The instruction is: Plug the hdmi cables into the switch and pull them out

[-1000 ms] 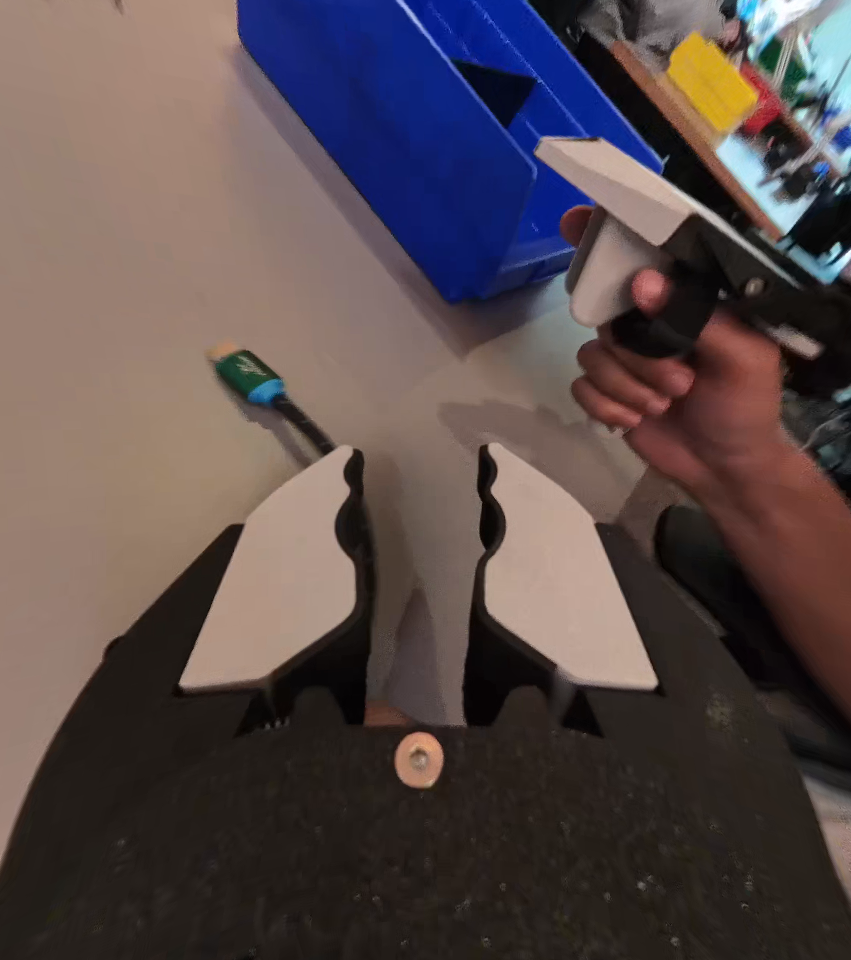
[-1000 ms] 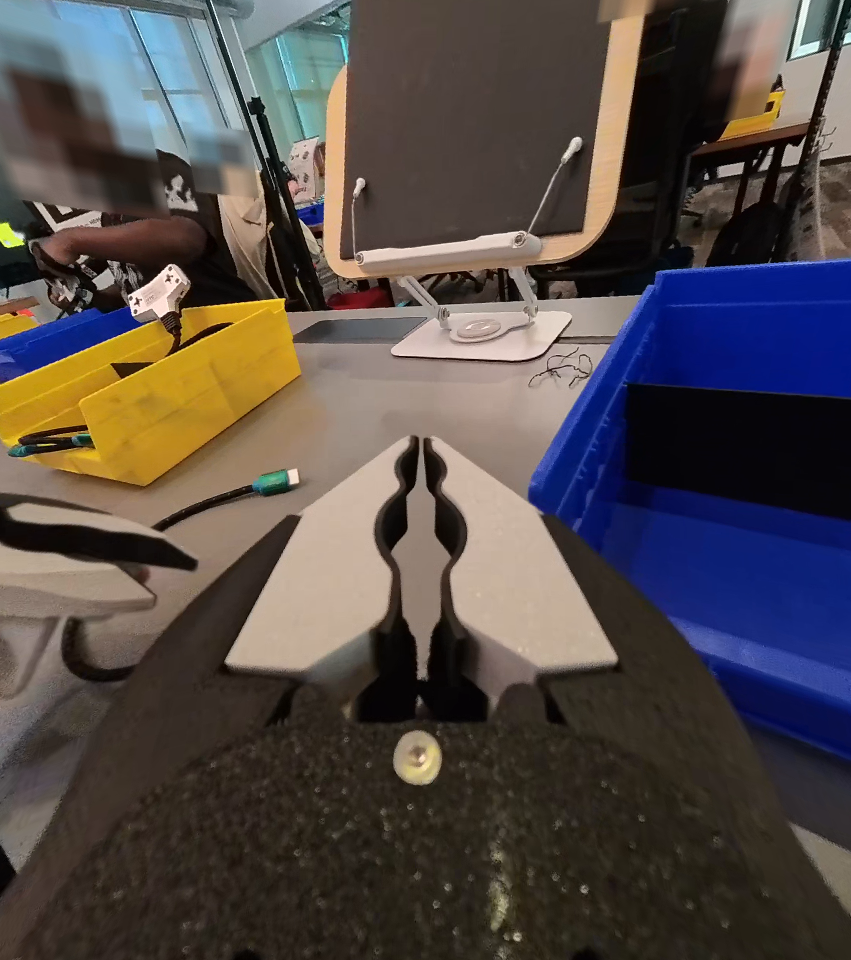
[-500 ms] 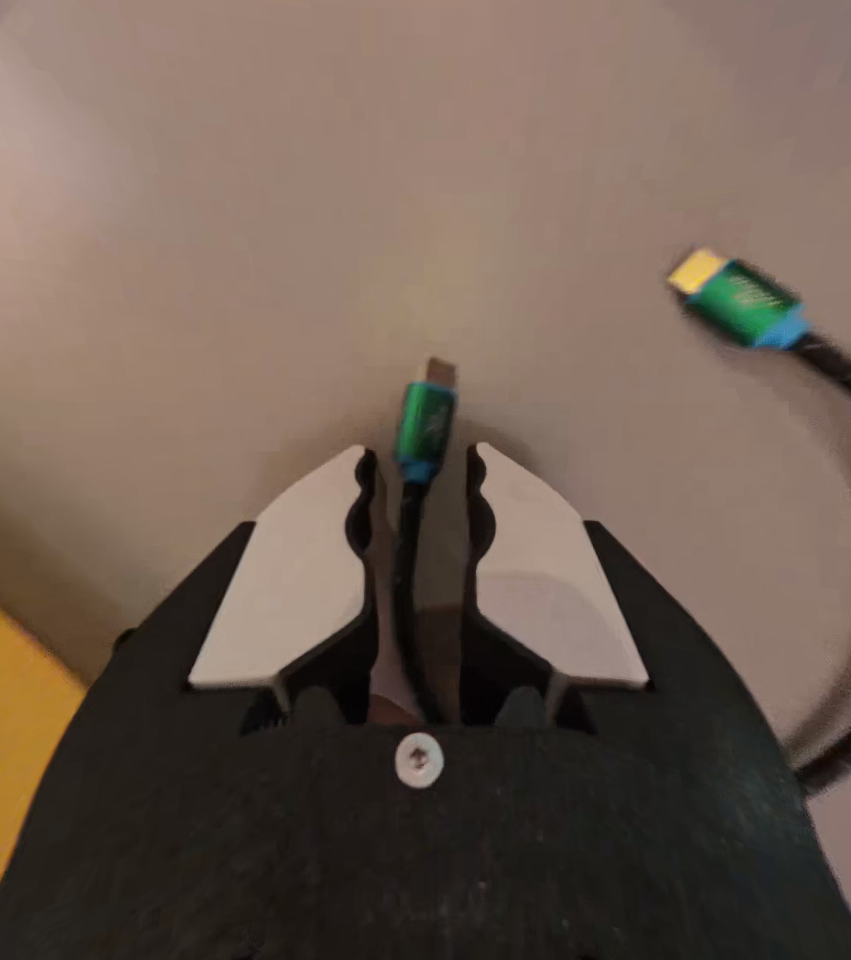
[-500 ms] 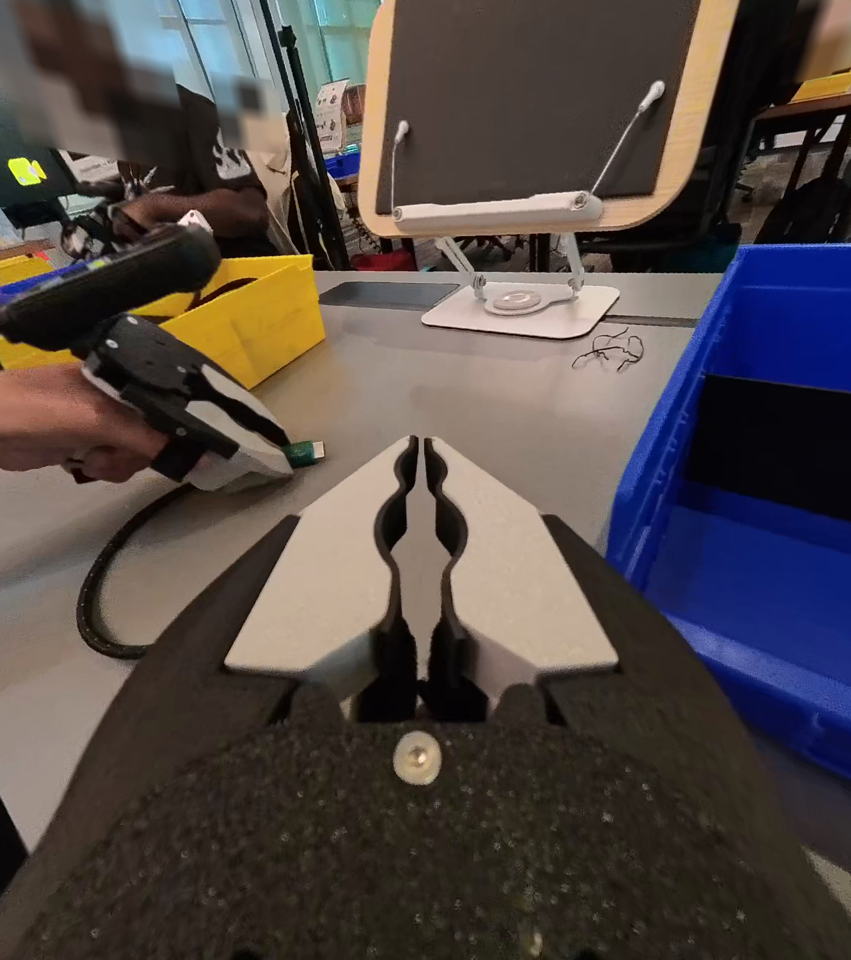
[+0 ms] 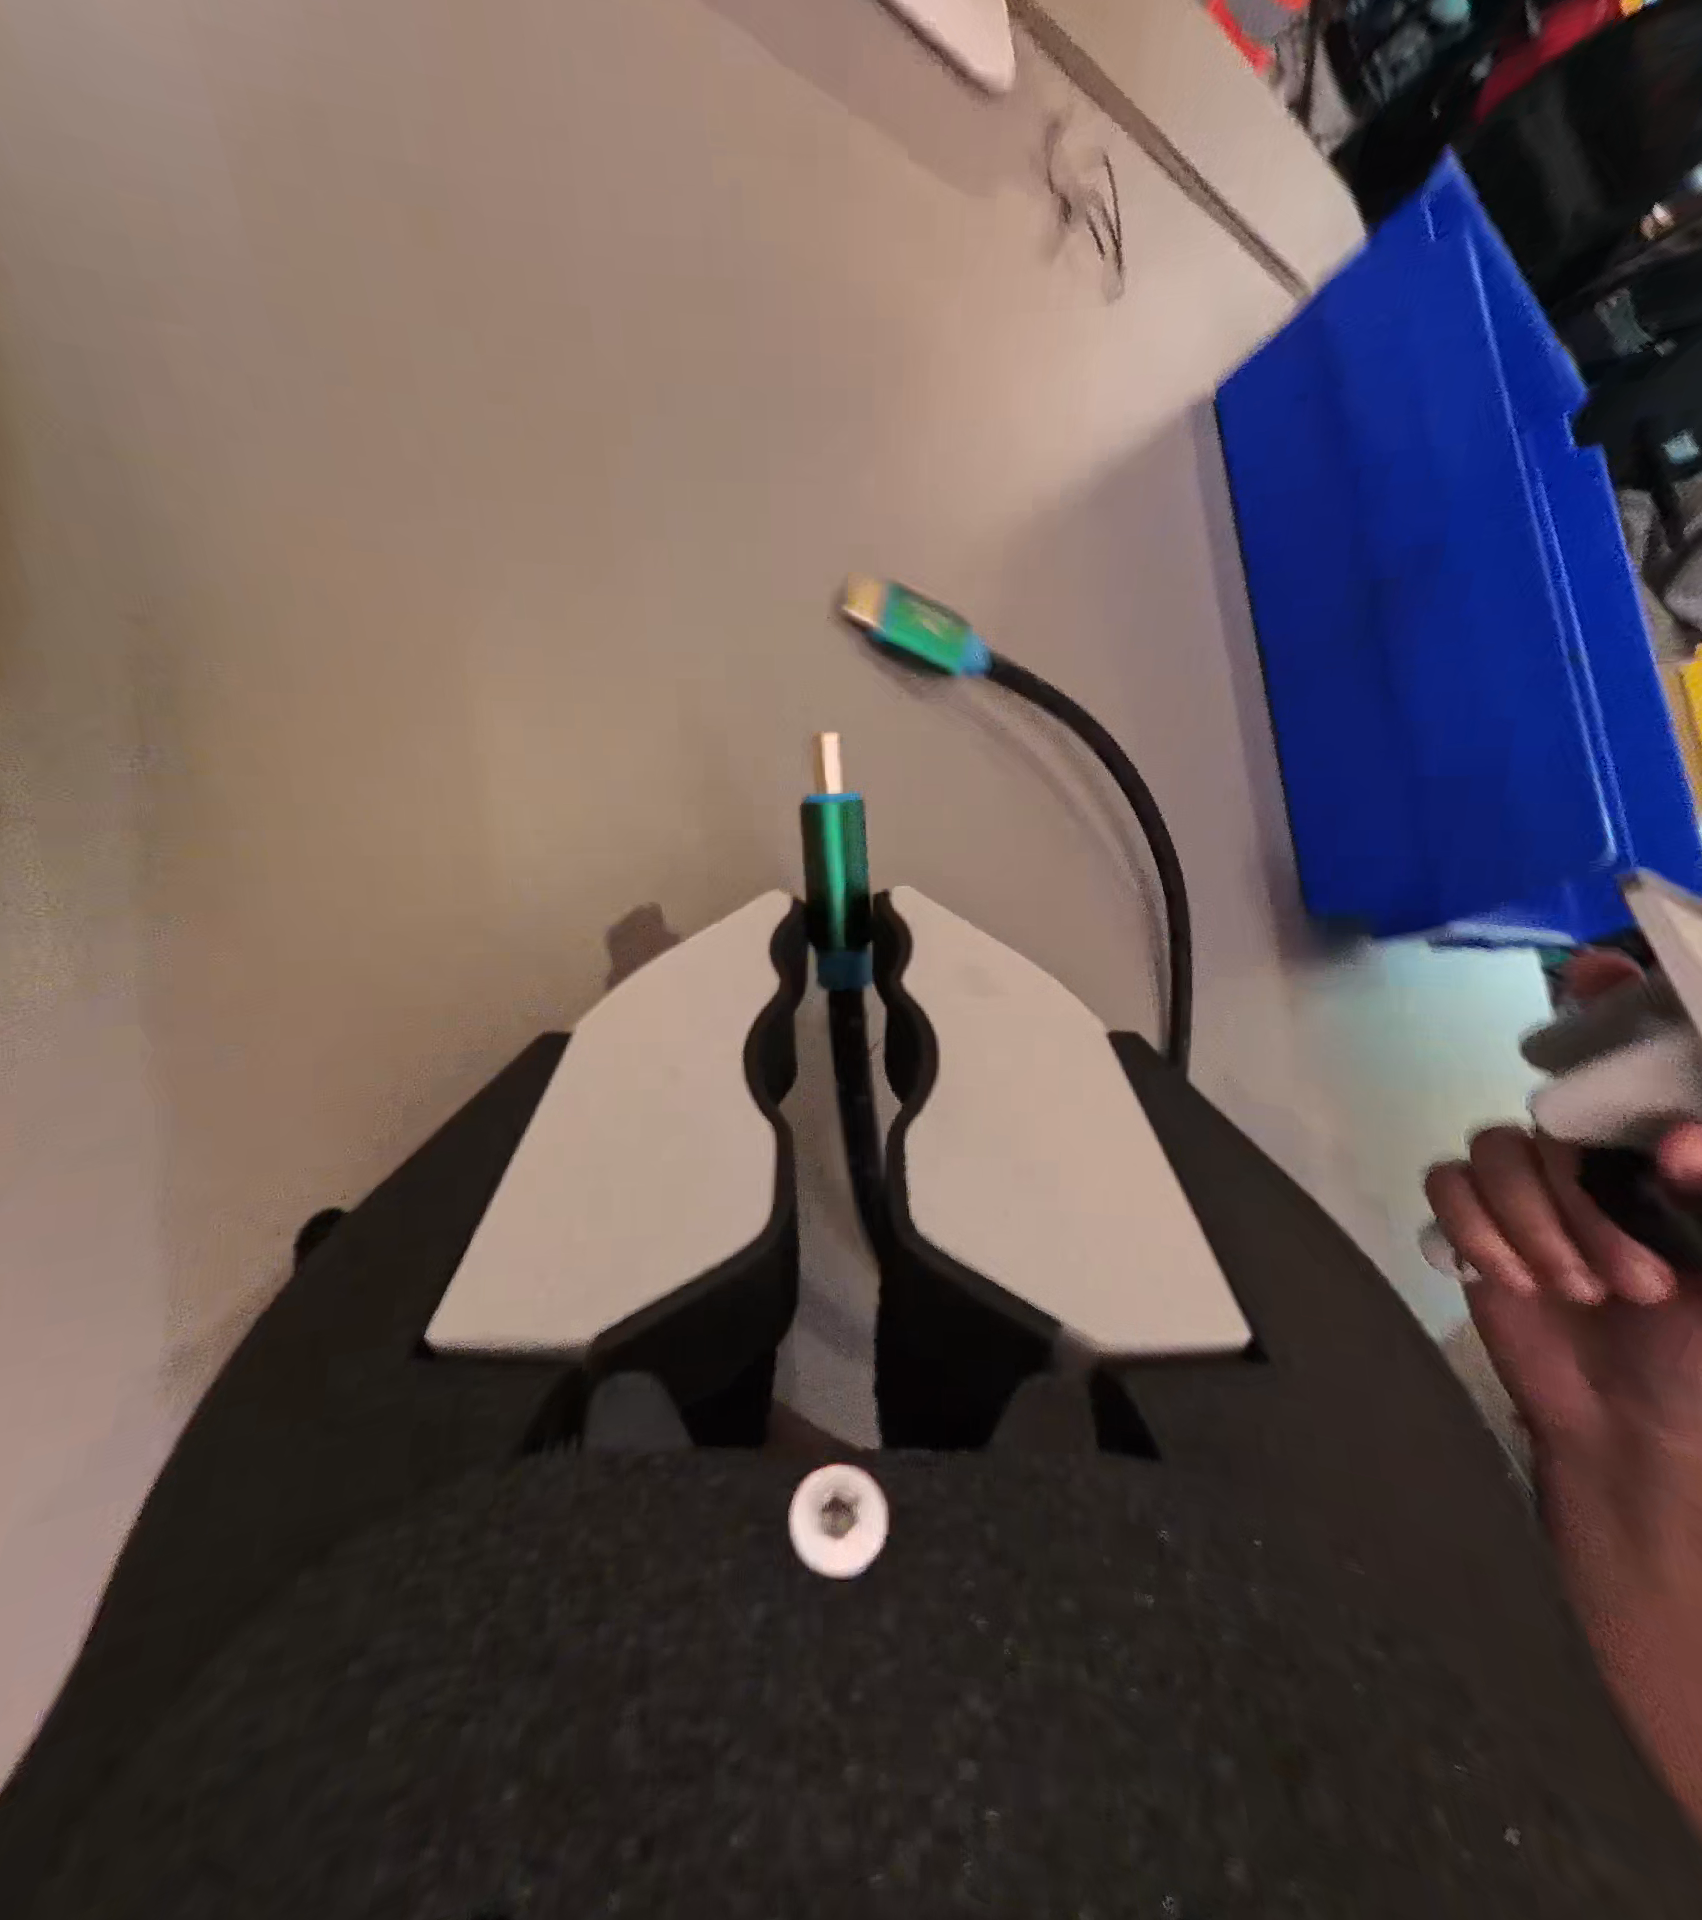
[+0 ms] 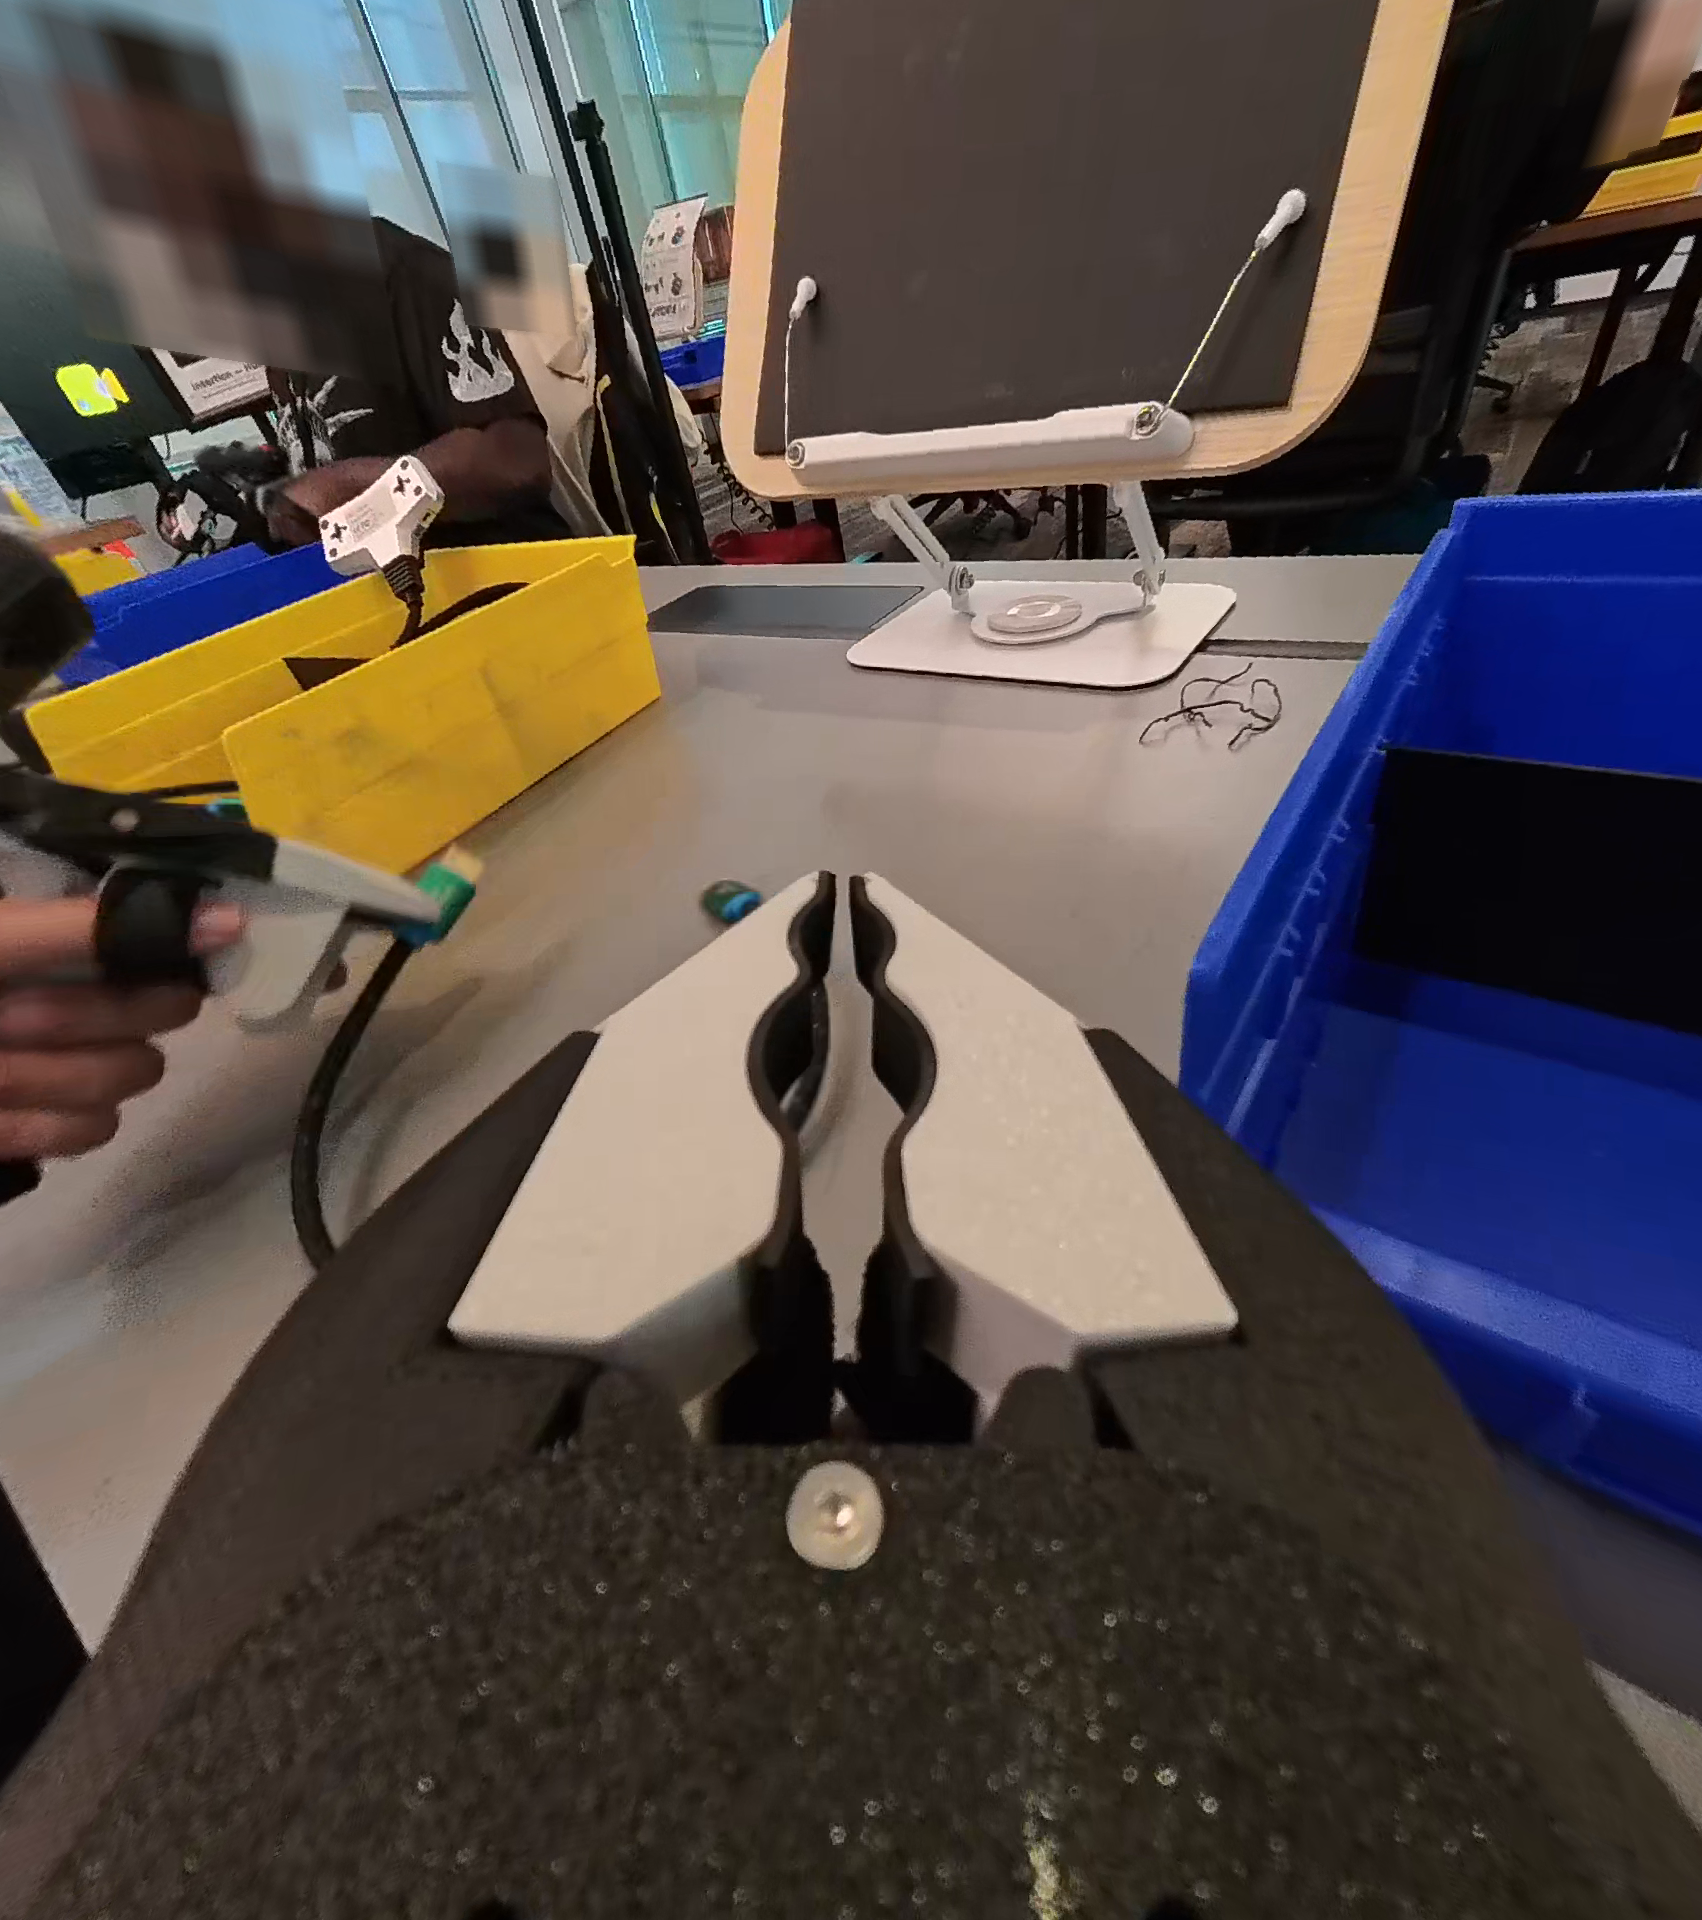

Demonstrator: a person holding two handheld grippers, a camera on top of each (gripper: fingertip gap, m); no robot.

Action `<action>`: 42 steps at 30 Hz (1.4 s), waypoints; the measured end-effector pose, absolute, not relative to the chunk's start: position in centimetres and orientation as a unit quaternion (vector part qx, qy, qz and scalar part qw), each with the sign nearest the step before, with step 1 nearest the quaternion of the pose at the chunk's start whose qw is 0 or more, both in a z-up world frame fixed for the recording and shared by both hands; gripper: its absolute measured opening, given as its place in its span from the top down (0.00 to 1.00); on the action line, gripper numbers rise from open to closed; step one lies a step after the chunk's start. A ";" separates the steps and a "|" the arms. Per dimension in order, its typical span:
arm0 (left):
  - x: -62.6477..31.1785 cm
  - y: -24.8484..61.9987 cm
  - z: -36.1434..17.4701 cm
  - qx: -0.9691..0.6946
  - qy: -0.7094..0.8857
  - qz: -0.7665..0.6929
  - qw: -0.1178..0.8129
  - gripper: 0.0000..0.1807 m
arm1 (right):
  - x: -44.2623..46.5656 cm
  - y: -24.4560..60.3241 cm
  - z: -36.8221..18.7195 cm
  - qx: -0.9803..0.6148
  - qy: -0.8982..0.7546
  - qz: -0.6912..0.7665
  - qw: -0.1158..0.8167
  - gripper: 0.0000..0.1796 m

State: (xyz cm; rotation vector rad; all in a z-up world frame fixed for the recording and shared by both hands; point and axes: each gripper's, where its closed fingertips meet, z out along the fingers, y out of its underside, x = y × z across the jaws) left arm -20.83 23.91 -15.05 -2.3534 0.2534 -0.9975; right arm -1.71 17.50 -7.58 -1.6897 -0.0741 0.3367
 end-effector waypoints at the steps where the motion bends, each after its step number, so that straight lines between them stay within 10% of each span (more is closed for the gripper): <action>1: -20.5 22.7 -15.4 -0.878 0.093 -0.380 0.277 0.94 | -1.8 17.5 -7.6 -0.745 -0.033 0.148 0.650 0.99; 24: -25.3 22.5 -9.0 -0.760 0.295 -0.391 0.427 0.71 | -4.5 17.0 -9.9 -0.778 -0.074 0.172 0.600 0.93; 42: -41.6 49.3 -8.6 -0.946 0.125 -0.035 0.298 0.67 | -5.8 16.8 -11.4 -0.795 -0.088 0.188 0.570 0.93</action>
